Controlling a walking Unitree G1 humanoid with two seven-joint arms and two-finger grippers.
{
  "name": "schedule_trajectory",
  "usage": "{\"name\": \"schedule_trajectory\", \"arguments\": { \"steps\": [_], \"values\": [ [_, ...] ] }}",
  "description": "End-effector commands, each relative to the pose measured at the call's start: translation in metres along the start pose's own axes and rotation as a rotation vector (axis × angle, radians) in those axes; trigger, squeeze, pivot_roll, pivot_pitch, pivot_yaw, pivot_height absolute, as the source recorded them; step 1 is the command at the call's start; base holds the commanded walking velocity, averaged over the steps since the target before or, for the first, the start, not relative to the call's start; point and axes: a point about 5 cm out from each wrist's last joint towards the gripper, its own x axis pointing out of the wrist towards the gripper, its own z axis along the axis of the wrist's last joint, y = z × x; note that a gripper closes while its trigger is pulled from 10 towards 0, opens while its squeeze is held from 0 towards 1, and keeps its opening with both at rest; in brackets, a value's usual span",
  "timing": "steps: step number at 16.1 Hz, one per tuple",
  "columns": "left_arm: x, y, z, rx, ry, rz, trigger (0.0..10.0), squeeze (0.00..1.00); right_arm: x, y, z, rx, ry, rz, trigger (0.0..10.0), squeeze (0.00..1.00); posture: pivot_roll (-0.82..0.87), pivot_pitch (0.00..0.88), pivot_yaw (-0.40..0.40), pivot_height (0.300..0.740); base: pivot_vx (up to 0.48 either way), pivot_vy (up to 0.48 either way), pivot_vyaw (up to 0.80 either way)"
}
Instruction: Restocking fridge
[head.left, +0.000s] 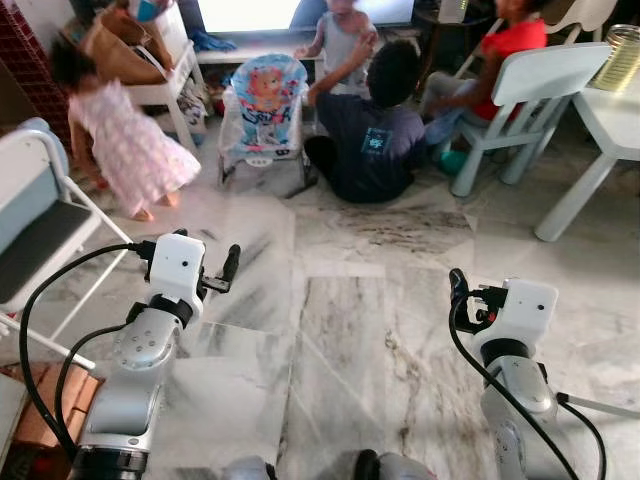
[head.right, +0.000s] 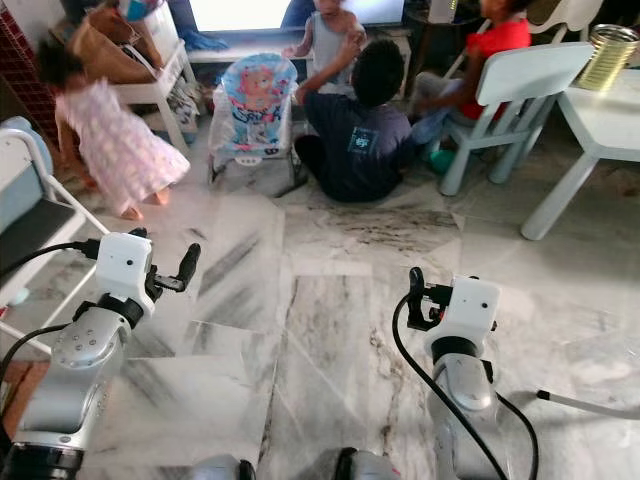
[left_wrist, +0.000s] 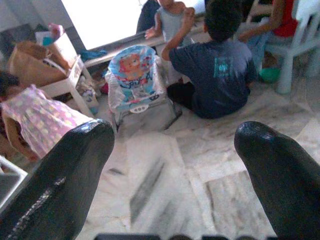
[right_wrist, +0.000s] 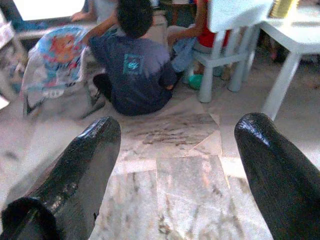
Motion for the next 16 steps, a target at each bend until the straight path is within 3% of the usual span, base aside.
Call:
{"name": "schedule_trajectory", "arguments": {
  "steps": [1, 3, 8, 10, 11, 14, 16],
  "values": [
    [-0.008, 0.005, -0.005, -0.017, 0.038, 0.055, 10.0, 0.00, 0.001, 0.006, 0.011, -0.001, -0.032, 0.053, 10.0, 0.00, 0.02, 0.126, -0.014, 0.740, 0.000, 0.000, 0.80],
    [-0.009, 0.004, -0.007, -0.039, 0.044, 0.064, 10.0, 0.00, 0.002, 0.008, 0.011, 0.003, -0.025, 0.065, 10.0, 0.00, 0.02, 0.123, -0.025, 0.740, 0.000, 0.000, 0.80],
    [-0.005, 0.003, 0.001, 0.027, 0.005, 0.078, 10.0, 0.00, 0.019, 0.021, 0.034, -0.002, -0.100, 0.121, 10.0, 0.00, 0.05, 0.119, -0.037, 0.740, 0.000, 0.000, 0.80],
    [-0.008, 0.009, -0.002, 0.036, 0.027, 0.106, 10.0, 0.00, 0.020, 0.021, 0.033, 0.005, -0.092, 0.120, 10.0, 0.00, 0.06, 0.121, -0.031, 0.740, 0.000, 0.000, 0.80],
    [-0.011, 0.017, -0.006, 0.048, 0.056, 0.170, 10.0, 0.00, 0.016, 0.019, 0.029, 0.013, -0.078, 0.118, 10.0, 0.00, 0.06, 0.137, -0.038, 0.740, 0.000, 0.000, 0.80],
    [-0.014, 0.025, -0.011, 0.019, 0.091, 0.213, 10.0, 0.00, 0.012, 0.019, 0.024, 0.050, -0.048, 0.115, 10.0, 0.00, 0.06, 0.150, -0.043, 0.740, 0.000, 0.307, 0.00],
    [-0.007, 0.026, -0.006, 0.028, 0.072, 0.213, 10.0, 0.00, 0.019, 0.027, 0.030, 0.032, -0.054, 0.149, 10.0, 0.00, 0.06, 0.159, -0.052, 0.740, 0.000, 0.480, 0.00]
  ]
}}
